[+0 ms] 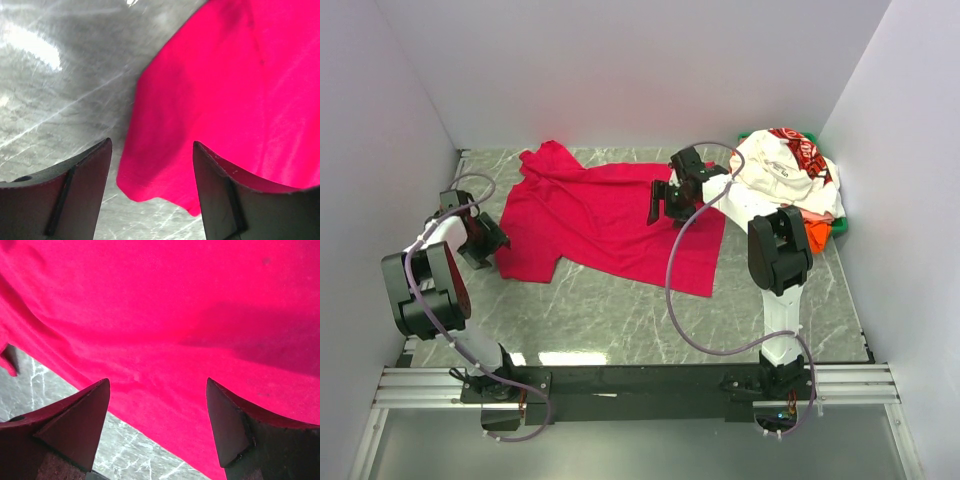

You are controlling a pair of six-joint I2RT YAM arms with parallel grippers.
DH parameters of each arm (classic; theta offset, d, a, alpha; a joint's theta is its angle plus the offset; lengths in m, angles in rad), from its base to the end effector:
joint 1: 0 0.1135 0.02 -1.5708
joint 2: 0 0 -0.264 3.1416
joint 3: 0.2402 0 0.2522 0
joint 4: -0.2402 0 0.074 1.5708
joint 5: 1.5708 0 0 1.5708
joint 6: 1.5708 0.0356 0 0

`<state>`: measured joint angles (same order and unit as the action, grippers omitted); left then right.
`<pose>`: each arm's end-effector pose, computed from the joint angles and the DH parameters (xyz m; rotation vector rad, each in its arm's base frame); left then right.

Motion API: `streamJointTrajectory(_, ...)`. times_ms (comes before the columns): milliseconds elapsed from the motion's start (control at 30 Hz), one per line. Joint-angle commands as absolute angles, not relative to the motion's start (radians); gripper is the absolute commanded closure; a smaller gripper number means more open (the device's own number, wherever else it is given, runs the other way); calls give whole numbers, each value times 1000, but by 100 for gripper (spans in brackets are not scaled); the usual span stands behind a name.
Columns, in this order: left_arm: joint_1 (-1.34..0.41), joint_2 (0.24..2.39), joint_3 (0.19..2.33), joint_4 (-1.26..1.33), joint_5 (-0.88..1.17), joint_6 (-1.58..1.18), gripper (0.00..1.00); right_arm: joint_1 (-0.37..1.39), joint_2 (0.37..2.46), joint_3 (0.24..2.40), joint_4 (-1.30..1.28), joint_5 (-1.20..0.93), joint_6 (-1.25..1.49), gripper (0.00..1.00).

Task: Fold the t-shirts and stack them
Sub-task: Fold the tshirt

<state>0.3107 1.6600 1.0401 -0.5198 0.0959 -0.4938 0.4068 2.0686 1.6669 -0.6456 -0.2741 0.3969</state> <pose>0.3090 0.0957 0.1836 -1.0367 2.5097 -0.1841 0.4086 0.1865 0.2111 -0.1130 2.6971 0.6250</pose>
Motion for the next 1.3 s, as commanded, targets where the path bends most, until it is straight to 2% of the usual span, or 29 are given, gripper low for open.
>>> streamJointTrajectory(0, 308, 1664, 1017, -474, 71, -499, 29, 400, 2019, 1648, -621, -270, 402, 16)
streamJointTrajectory(200, 310, 1684, 993, -434, 74, -506, 32, 400, 2022, 1631, -615, -275, 407, 16)
streamJointTrajectory(300, 310, 1700, 979, -400, 123, -506, 39, 399, 2023, 1631, -617, -275, 408, 16)
streamJointTrajectory(400, 308, 1715, 973, -371, 169, -505, 57, 400, 2025, 1620, -612, -272, 410, 17)
streamJointTrajectory(433, 310, 1718, 976, -368, 172, -505, 69, 400, 2028, 1612, -612, -268, 410, 16)
streamJointTrajectory(500, 310, 1720, 985, -390, 160, -502, 80, 397, 2037, 1611, -615, -261, 410, 16)
streamJointTrajectory(533, 310, 1717, 998, -403, 147, -499, 90, 399, 2048, 1611, -618, -258, 411, 16)
streamJointTrajectory(633, 310, 1684, 1038, -483, 59, -477, 99, 394, 2071, 1621, -640, -235, 416, 16)
streamJointTrajectory(700, 310, 1642, 1072, -558, 20, -460, 99, 387, 2080, 1629, -663, -219, 422, 16)
streamJointTrajectory(800, 310, 1576, 1109, -650, -41, -442, 94, 370, 2091, 1631, -676, -204, 433, 16)
streamJointTrajectory(933, 308, 1500, 1144, -742, -106, -428, 78, 351, 2114, 1640, -696, -202, 442, 16)
streamJointTrajectory(1033, 310, 1450, 1144, -794, -126, -422, 73, 345, 2137, 1655, -713, -203, 434, 16)
streamJointTrajectory(1133, 314, 1413, 1120, -795, -110, -422, 65, 342, 2140, 1660, -721, -206, 426, 16)
streamJointTrajectory(1267, 324, 1439, 1071, -750, -80, -431, 63, 342, 2137, 1654, -715, -216, 420, 16)
